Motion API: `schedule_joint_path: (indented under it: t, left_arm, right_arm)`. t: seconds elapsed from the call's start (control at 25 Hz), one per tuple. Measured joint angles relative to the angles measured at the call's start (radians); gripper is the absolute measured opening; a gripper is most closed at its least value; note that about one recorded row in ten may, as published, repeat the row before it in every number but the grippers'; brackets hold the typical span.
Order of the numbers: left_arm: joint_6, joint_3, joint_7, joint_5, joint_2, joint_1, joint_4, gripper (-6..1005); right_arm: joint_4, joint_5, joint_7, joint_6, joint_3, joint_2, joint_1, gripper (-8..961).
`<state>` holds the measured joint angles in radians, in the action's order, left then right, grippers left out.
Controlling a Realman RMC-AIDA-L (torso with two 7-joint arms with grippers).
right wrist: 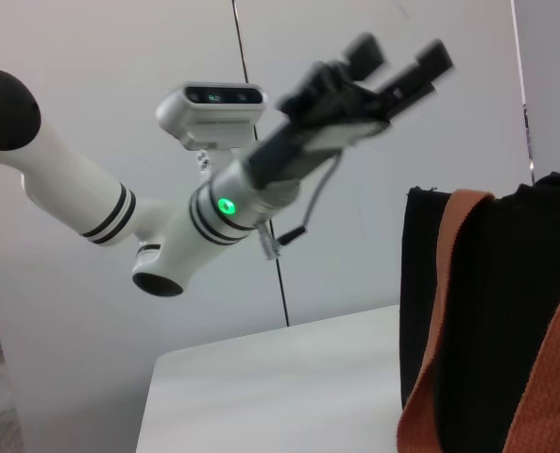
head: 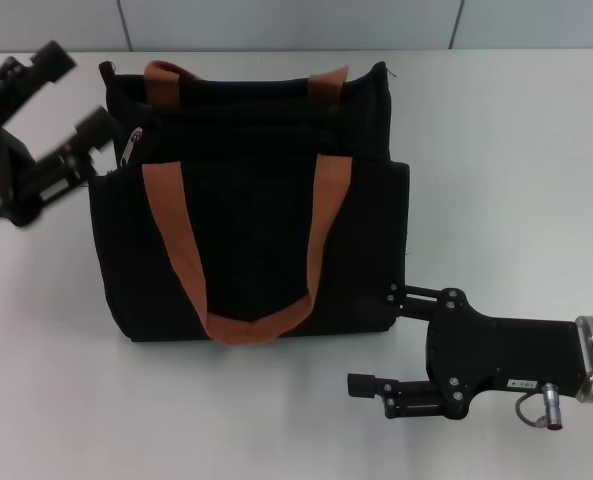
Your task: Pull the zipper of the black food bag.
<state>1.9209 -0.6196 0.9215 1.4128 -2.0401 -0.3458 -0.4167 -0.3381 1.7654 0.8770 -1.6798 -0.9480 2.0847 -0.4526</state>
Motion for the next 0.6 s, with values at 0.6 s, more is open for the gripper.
schedule_joint_path:
  t: [0.6]
  left_arm:
    - [-0.318,0.009,0.0,0.281,0.062,-0.024,-0.01,756]
  right_arm:
    - [0.002,0.0,-0.002,0.001,0.0,0.0,0.005,788]
